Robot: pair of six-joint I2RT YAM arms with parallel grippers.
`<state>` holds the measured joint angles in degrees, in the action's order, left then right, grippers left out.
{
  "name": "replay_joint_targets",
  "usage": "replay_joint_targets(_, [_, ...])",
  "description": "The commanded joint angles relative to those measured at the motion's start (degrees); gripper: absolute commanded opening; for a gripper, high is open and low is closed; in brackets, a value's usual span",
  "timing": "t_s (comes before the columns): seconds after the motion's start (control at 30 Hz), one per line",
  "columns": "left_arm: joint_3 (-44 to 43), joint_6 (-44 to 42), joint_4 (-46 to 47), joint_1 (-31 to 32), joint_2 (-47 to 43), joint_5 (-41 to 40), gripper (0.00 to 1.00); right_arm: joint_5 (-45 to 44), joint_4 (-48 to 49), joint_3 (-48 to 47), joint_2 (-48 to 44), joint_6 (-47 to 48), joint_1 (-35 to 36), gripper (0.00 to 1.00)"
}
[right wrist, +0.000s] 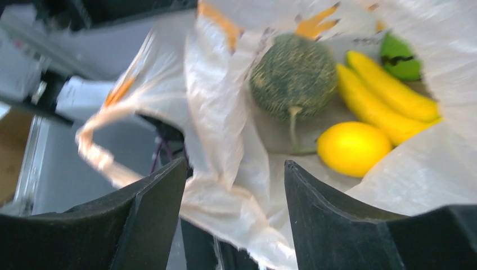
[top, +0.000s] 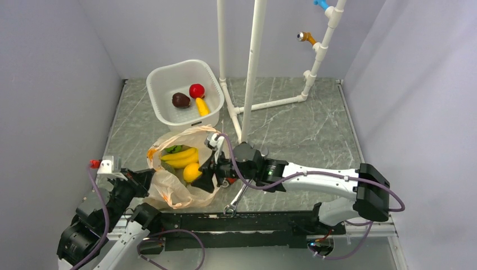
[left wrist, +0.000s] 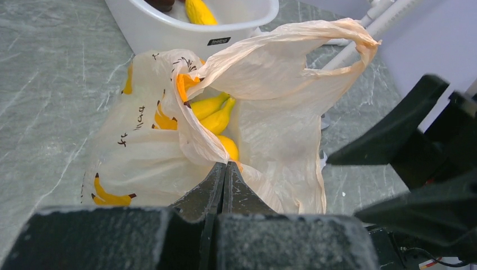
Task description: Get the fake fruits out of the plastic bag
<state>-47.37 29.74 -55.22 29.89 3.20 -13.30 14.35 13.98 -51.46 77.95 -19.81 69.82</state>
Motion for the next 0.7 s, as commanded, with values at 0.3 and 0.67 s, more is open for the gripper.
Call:
replay_joint_targets(0.3, [1.5, 3.2, 0.8, 0.3, -0.5, 0.2, 0.00, -21.3, -4.4, -14.3, 18.6, -7.9, -2.3, 0.23])
replay_joint_targets(0.67, [2.4, 3.4, 1.2, 0.2, 1.0, 0.9, 0.00, -26.1, -5.9, -22.5, 33.6, -13.7, -6.4, 0.35])
